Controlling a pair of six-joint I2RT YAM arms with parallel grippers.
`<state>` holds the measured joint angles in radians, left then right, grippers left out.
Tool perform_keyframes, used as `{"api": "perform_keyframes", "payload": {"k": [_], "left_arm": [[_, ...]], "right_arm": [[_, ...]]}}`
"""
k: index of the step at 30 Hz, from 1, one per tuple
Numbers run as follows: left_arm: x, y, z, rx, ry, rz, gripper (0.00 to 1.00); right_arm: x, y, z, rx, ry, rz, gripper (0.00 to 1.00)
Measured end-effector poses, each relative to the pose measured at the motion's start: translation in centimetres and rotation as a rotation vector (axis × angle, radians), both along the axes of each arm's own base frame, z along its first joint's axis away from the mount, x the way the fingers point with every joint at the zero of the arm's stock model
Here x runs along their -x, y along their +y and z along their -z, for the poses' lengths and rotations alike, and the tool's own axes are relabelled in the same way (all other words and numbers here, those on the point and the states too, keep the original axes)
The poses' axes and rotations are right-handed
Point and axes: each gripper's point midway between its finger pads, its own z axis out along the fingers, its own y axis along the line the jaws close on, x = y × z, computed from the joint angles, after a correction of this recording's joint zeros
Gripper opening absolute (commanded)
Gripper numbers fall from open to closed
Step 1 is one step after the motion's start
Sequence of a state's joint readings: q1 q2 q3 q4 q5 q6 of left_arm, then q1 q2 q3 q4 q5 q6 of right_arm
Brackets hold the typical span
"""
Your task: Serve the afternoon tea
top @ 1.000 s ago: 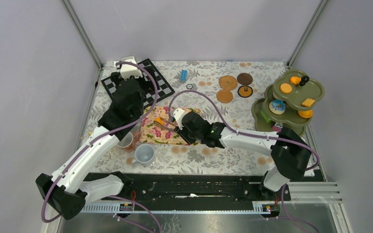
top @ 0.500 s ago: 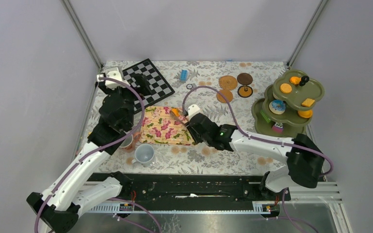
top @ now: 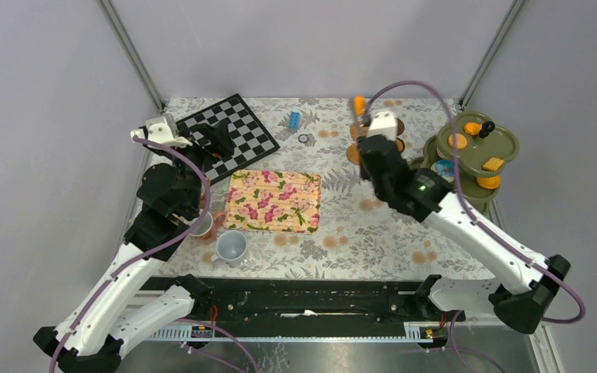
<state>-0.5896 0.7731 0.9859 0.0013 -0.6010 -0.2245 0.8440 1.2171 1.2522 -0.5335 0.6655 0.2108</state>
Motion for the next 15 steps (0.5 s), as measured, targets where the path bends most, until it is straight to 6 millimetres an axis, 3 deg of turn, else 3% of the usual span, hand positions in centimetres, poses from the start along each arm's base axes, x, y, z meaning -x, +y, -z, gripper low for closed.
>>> {"api": "perform_keyframes", "payload": {"k": [4, 10, 12, 15], "left_arm": [[0.1, -0.5, 0.1, 0.01, 0.003, 0.026, 0.99], [0.6, -0.8, -0.3, 0.024, -0.01, 0.047, 0.99], [0.7, -0.9, -0.4, 0.029, -0.012, 0.054, 0.99], [0.8, -1.3, -0.4, 0.03, -0.012, 0.068, 0.99]], "right_arm": [[-0.9, -5.6, -4.2, 0.013, -0.065, 0.182, 0.26], [-0.7, -11.5, -10.3, 0.045, -0.146, 0.407, 0.26], [-0.3, -13.1, -11.2, 0.058, -0.155, 0.47, 0.26], [0.7, -15.1, -11.0, 0.102, -0.136, 0.53, 0.26]]}}
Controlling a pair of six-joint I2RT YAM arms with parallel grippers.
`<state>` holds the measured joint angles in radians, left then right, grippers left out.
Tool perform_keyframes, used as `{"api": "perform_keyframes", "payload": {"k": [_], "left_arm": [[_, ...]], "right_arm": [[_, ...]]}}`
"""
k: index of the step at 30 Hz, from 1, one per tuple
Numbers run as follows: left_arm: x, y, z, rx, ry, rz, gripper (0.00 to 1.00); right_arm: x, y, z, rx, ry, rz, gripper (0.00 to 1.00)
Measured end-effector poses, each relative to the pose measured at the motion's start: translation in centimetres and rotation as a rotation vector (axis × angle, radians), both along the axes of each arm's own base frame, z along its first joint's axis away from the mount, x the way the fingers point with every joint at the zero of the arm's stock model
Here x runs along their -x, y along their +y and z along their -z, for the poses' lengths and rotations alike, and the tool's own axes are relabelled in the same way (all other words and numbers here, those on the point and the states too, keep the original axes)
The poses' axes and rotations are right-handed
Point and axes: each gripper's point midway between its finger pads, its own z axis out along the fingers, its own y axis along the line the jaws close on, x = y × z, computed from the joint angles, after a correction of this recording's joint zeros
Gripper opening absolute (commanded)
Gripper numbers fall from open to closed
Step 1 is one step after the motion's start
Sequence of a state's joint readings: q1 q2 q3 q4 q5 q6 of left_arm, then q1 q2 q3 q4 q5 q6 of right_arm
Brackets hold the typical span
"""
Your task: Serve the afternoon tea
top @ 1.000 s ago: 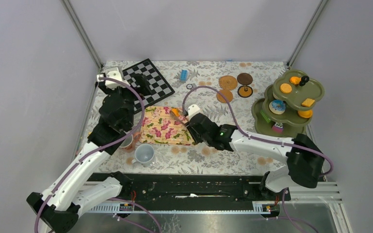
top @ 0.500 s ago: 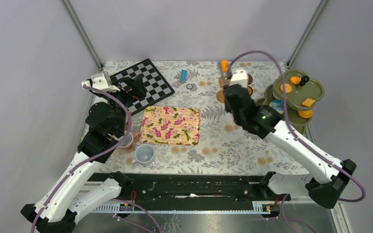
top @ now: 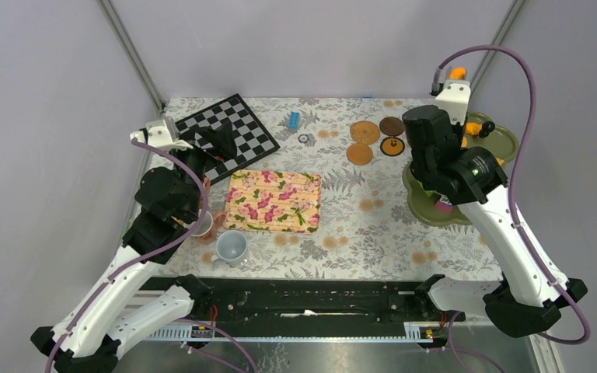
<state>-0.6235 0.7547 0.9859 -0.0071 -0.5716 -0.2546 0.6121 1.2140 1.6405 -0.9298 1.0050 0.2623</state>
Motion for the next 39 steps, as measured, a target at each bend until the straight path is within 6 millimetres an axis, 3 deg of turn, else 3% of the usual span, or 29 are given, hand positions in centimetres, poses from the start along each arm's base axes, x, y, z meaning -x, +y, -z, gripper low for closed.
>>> {"api": "perform_keyframes", "payload": {"k": [5, 15, 20, 30, 39], "left_arm": [[0.2, -0.6, 0.0, -0.001, 0.001, 0.02, 0.99], [0.0, -1.5, 0.6, -0.015, 0.018, 0.045, 0.99], [0.0, -1.9, 0.7, -0.018, 0.02, 0.06, 0.99], [0.1, -2.6, 0.9, -0.02, 0.025, 0.083, 0.99], [0.3, -2.9, 0.8, -0.02, 0.023, 0.093, 0.99]], "right_arm": [[1.9, -2.2, 0.8, 0.03, 0.049, 0.043, 0.27], [7.1, -6.6, 0.3, 0.036, 0.038, 0.115, 0.3], [8.9, -8.2, 2.0, 0.067, 0.062, 0.156, 0.31], [8.7, -9.6, 5.0, 0.128, 0.147, 0.249, 0.31], [7.7, -11.7, 8.6, 0.037, 0.224, 0.325, 0.3]]}}
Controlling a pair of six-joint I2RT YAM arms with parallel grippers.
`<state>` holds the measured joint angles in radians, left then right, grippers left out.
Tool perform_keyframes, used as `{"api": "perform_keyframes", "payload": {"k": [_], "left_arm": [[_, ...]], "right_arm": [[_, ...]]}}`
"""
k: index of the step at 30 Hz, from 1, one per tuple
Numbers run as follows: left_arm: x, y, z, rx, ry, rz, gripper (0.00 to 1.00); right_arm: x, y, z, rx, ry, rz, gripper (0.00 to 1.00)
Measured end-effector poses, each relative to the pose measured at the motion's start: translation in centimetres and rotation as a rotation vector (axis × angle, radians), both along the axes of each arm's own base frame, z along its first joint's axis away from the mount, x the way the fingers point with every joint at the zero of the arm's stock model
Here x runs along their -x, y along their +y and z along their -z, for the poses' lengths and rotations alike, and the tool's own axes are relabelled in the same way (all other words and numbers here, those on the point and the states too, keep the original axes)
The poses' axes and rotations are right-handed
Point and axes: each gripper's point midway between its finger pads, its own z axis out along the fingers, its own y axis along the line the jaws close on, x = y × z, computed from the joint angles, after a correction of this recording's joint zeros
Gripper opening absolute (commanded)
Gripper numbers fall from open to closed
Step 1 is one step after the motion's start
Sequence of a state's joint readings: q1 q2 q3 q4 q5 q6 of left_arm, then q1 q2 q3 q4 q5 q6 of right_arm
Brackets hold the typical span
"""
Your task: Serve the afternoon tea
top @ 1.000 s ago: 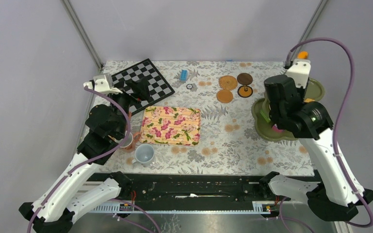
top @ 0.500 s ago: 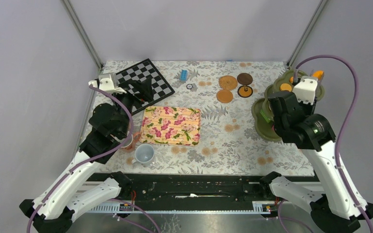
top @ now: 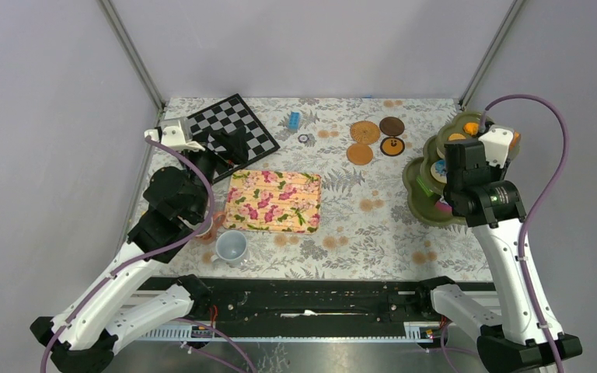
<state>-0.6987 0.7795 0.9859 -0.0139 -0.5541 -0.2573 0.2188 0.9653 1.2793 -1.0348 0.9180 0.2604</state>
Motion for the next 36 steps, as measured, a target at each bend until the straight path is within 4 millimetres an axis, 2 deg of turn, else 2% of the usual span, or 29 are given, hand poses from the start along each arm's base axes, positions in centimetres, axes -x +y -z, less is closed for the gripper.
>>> {"api": "perform_keyframes", "payload": {"k": [9, 21, 26, 31, 36], "left_arm": [[0.2, 0.0, -0.2, 0.001, -0.005, 0.003, 0.99], [0.3, 0.0, -0.2, -0.001, -0.006, 0.005, 0.99], [0.3, 0.0, -0.2, -0.001, -0.006, 0.005, 0.99], [0.3, 0.0, -0.2, -0.001, -0.006, 0.005, 0.99], [0.3, -0.1, -0.2, -0.001, -0.005, 0.006, 0.99]], "right_arm": [[-1.6, 0.3, 1.0, -0.076, -0.009, -0.04, 0.34], [-1.9, -0.2, 2.2, -0.092, 0.022, -0.041, 0.53], [-2.3, -0.1, 2.2, -0.094, 0.023, -0.043, 0.57], [-2.0, -0.1, 1.3, -0.102, 0.012, -0.046, 0.57], [-0.8, -0.3, -1.3, -0.098, -0.059, -0.042, 0.57]]}}
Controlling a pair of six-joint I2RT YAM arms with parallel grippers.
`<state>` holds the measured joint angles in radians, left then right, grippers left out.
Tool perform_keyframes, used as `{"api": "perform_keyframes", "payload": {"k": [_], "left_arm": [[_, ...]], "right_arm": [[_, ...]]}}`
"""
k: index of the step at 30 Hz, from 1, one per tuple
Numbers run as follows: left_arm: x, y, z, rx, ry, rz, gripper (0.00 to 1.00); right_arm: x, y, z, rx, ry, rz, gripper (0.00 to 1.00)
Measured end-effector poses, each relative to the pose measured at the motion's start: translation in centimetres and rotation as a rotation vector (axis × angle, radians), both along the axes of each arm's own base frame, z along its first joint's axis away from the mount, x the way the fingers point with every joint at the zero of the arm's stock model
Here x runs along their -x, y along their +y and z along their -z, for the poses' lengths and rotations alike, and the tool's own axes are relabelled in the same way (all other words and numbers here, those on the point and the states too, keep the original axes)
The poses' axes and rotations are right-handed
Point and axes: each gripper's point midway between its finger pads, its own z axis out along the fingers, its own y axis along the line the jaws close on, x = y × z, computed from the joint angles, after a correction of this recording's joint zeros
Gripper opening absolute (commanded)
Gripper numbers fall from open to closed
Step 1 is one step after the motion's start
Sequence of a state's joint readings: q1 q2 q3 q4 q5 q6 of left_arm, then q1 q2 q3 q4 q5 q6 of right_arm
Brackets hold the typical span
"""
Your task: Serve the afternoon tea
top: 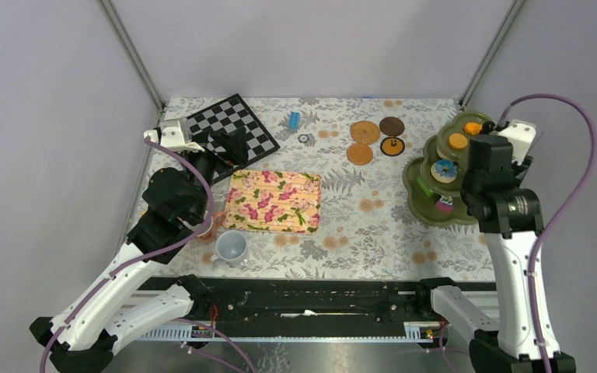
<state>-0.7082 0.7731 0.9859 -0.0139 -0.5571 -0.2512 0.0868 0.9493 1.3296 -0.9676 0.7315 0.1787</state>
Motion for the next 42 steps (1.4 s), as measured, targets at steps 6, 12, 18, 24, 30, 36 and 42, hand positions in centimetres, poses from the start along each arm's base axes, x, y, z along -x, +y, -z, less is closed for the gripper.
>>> {"api": "perform_keyframes", "payload": {"k": [6, 12, 18, 24, 30, 36, 42], "left_arm": [[0.0, 0.0, 0.0, -0.001, 0.001, 0.0, 0.99], [0.0, 0.0, 0.0, -0.001, 0.001, 0.0, 0.99], [0.0, 0.0, 0.0, -0.001, 0.001, 0.0, 0.99], [-0.1, 0.0, 0.1, -0.002, 0.002, -0.005, 0.99], [-0.6, -0.3, 0.6, -0.021, 0.017, -0.009, 0.99], [-0.7, -0.1, 0.8, -0.029, 0.02, -0.025, 0.99], [-0.7, 0.3, 0.7, -0.035, 0.018, -0.043, 0.99]], "right_arm": [[1.9, -0.1, -4.3, 0.005, -0.152, -0.03, 0.57], [1.4, 5.1, -7.0, -0.112, -0.322, -0.374, 0.58], [-1.6, 15.8, -5.0, -0.397, -0.326, -0.902, 0.58], [-3.1, 21.5, 1.9, -0.669, -0.145, -1.083, 0.59], [-0.8, 29.3, 5.0, -0.652, 0.033, -1.359, 0.59], [-1.2, 34.8, 11.5, -0.414, 0.234, -1.489, 0.59], [-3.0, 38.5, 19.5, -0.168, 0.409, -1.533, 0.58]]}}
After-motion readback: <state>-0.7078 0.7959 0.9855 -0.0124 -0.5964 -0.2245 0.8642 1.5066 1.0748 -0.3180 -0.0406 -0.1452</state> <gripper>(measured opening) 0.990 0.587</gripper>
